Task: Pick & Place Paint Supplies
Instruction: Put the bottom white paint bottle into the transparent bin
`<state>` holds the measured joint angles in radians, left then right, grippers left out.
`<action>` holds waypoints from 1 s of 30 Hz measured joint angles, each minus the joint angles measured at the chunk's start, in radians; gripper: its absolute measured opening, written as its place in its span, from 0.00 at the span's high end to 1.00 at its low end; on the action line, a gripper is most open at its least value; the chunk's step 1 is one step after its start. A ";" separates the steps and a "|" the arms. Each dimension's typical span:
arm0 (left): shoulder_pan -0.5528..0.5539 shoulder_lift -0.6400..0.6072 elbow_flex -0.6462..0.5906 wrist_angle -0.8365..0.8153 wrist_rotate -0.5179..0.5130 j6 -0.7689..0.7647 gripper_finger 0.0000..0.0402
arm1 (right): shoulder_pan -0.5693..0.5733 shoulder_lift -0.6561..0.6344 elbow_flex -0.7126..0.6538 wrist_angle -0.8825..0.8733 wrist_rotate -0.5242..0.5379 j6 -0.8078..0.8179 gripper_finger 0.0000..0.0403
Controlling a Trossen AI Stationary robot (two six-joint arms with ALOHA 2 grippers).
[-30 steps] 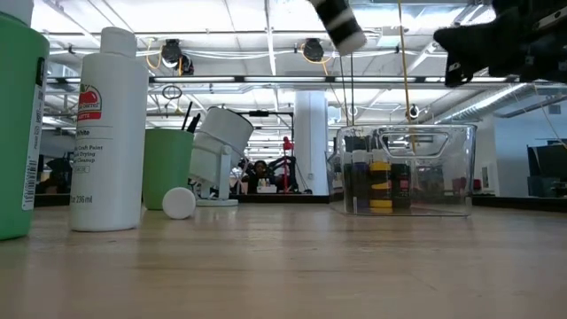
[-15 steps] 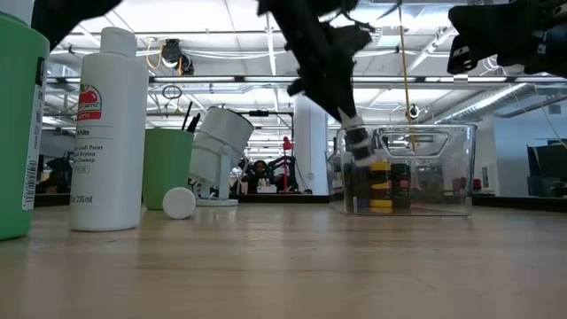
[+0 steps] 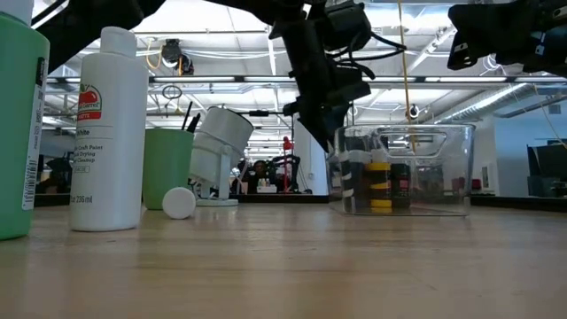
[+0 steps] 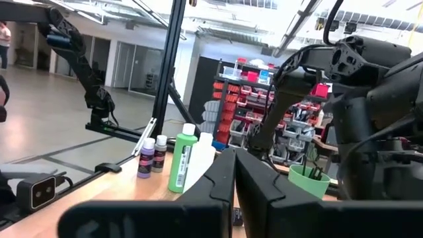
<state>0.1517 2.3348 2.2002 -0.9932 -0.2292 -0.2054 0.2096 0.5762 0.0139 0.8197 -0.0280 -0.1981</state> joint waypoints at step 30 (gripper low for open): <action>0.005 0.025 0.001 0.038 0.002 0.077 0.59 | 0.000 0.000 0.000 0.000 0.000 0.001 0.98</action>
<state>0.1566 2.3600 2.2009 -0.9547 -0.2275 -0.1286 0.2096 0.5762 0.0139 0.8200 -0.0280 -0.1970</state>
